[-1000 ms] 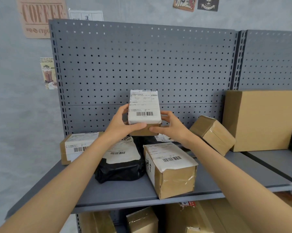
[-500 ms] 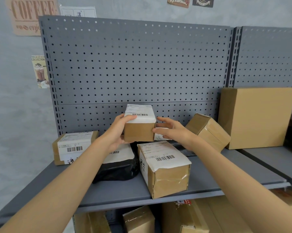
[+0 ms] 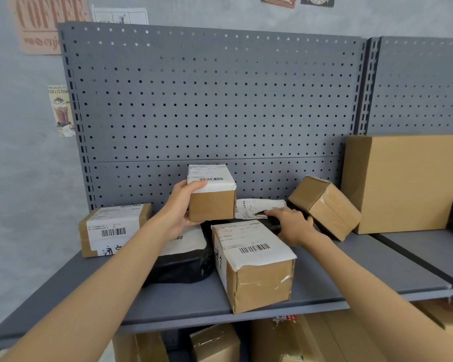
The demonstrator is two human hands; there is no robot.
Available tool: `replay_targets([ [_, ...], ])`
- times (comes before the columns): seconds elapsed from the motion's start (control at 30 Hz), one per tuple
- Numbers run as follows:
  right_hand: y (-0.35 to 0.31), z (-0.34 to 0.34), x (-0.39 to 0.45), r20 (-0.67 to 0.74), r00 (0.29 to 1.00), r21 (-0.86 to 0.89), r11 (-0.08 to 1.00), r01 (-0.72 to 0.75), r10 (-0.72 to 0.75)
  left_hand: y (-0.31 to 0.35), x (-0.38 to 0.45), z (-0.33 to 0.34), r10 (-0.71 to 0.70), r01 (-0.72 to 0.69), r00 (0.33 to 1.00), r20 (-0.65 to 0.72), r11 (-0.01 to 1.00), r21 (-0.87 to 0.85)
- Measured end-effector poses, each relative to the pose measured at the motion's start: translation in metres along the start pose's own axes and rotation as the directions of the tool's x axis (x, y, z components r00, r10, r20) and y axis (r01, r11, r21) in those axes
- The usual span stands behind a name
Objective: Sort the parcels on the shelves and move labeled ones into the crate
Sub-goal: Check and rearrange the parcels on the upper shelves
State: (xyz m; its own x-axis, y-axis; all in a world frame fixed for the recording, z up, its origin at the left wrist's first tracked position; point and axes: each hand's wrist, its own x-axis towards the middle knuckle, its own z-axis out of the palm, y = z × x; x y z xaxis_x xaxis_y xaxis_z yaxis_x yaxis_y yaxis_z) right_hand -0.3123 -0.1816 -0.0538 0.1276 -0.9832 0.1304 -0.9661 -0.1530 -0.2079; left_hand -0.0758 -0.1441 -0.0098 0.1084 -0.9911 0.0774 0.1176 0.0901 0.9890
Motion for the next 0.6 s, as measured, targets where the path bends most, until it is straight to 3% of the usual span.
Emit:
replay_targets([
  [0.27, 0.012, 0.01, 0.004, -0.09, 0.996, -0.137, 0.99, 0.012, -0.024, -0.001, 0.006, 0.007, -0.002, 0.002, 1.0, 0.008, 1.0, 0.013],
  [0.6, 0.043, 0.008, 0.007, -0.166, 0.984, -0.129, 0.988, -0.087, 0.065, -0.005, 0.012, 0.03, -0.066, 0.061, 0.996, 0.066, 0.995, 0.081],
])
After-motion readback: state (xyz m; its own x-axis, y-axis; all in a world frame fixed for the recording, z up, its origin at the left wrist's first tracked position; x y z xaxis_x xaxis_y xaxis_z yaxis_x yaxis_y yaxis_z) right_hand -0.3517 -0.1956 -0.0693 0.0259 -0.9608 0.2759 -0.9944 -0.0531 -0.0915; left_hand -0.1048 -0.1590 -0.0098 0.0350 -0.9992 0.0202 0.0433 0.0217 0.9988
